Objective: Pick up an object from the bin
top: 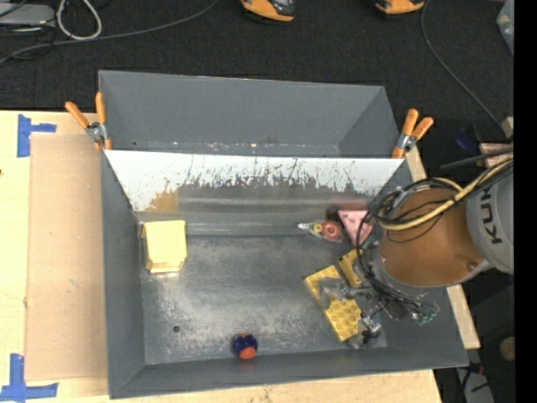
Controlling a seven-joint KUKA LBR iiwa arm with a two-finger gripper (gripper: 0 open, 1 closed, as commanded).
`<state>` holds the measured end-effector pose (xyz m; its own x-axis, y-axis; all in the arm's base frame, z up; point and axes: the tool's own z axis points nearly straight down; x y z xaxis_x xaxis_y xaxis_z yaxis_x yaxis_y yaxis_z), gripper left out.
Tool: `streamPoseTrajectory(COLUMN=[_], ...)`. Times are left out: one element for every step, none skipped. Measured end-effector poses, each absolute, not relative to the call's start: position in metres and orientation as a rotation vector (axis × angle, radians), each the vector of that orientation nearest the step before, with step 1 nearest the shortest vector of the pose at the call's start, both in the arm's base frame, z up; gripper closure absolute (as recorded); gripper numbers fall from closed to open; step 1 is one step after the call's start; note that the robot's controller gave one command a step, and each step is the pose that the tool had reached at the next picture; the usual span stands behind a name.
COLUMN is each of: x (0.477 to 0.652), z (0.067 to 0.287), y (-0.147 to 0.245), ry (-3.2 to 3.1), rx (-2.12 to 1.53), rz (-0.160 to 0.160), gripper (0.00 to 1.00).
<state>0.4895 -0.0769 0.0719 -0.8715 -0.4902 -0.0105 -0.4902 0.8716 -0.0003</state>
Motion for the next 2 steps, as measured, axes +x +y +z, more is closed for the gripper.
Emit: streamPoseTrajectory(x=[0.489, 0.486], z=[0.072, 0.095], y=[-0.077, -0.076], ry=[3.029, 3.039], rx=[-0.792, -0.795], rz=[0.004, 0.012], gripper=[1.00, 1.00])
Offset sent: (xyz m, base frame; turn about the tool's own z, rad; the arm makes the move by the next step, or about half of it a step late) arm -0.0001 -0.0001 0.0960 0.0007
